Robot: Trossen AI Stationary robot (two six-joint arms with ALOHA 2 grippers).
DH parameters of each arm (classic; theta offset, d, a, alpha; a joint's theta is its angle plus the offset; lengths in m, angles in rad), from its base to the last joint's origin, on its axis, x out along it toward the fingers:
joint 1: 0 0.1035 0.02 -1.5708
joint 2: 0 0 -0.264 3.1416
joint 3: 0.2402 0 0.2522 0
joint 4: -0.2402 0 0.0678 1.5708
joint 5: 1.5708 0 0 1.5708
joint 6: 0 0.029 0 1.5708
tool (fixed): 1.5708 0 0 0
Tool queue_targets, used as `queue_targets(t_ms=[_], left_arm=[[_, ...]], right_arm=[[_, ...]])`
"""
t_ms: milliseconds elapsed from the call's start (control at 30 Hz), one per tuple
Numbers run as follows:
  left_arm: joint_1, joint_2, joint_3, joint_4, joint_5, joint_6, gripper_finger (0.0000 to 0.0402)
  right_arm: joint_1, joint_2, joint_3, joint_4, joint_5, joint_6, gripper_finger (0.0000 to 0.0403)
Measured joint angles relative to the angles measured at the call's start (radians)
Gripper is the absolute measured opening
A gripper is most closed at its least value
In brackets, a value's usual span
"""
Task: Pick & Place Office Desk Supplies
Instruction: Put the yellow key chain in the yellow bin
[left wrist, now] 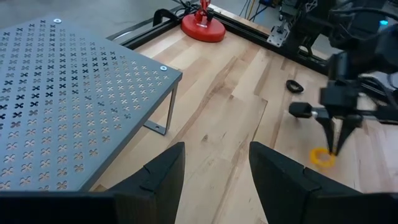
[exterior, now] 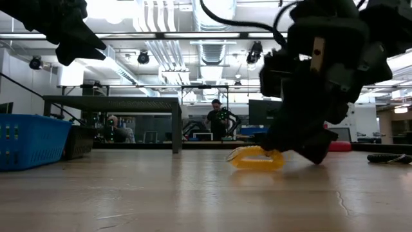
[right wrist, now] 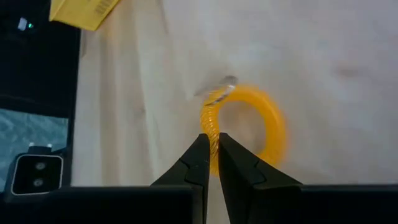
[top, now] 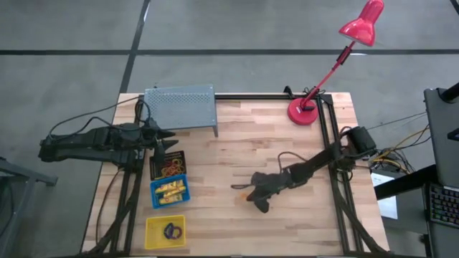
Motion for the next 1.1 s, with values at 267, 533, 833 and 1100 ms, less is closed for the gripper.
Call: queue_targets(t_ms=[267, 533, 833, 1100], left_arm=[[0.0, 0.006, 0.0, -0.003, 0.0, 0.0, 0.0184], [0.0, 0.006, 0.0, -0.004, 0.0, 0.0, 0.0184], [0.0, 0.006, 0.0, -0.008, 0.0, 0.0, 0.0184], [0.0, 0.006, 0.0, -0.008, 0.0, 0.0, 0.0184]], right_arm=[[0.037, 0.136, 0.201, -0.069, 0.002, -0.071, 0.0022], [0.037, 0.232, 0.365, -0.112, -0.068, -0.195, 0.0022], [0.029, 0.264, 0.462, -0.208, -0.073, -0.276, 0.0022], [0.03, 0.264, 0.465, -0.204, -0.072, -0.292, 0.0023]])
